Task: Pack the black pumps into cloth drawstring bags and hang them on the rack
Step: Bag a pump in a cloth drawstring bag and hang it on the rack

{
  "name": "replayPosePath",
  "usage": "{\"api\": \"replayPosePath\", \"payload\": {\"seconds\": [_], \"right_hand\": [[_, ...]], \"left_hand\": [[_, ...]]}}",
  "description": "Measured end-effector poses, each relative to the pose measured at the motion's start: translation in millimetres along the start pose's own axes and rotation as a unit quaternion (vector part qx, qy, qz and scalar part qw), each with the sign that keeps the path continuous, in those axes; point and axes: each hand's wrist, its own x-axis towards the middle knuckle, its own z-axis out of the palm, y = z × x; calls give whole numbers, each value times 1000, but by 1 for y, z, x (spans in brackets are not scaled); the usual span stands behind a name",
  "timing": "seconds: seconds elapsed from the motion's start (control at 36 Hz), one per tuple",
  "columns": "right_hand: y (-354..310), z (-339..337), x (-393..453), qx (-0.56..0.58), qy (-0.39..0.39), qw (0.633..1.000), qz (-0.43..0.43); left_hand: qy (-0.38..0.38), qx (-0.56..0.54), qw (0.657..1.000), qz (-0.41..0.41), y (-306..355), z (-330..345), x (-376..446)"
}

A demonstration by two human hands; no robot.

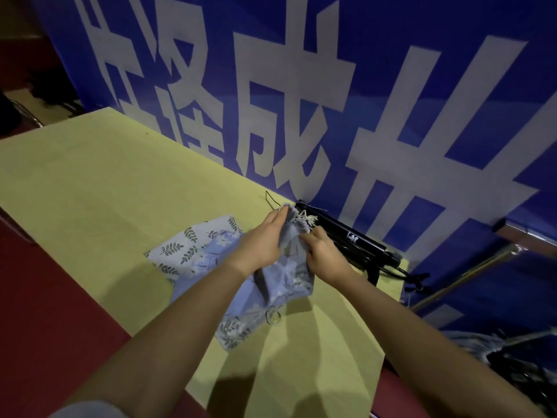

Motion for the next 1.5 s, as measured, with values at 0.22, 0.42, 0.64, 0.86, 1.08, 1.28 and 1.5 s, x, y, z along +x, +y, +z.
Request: {"api": "replayPosePath", "payload": {"seconds": [0.22,0.42,0.64,0.86,1.08,1.28,1.5], "right_hand": [[18,1,-3,128,61,990,3],[50,0,17,54,86,981,163],[102,10,39,-107,-77,971,200],[117,34,53,-227,-90,953,179],[115,33,53,-184,-73,966,166],[101,9,49,-170,-59,968,172],[83,-30,31,-96,-2,979,179]], "left_hand": [[-30,-20,999,-1,1,17,24],[-30,-36,998,-37,5,26,45],[-43,-32,997,-60,6,39,72],[-47,-38,994,-97,-9,55,84],[-44,-59,992,-104,-19,61,84],[-40,-57,992,-103,-15,55,76],[-39,-50,993,-96,-7,45,65]]}}
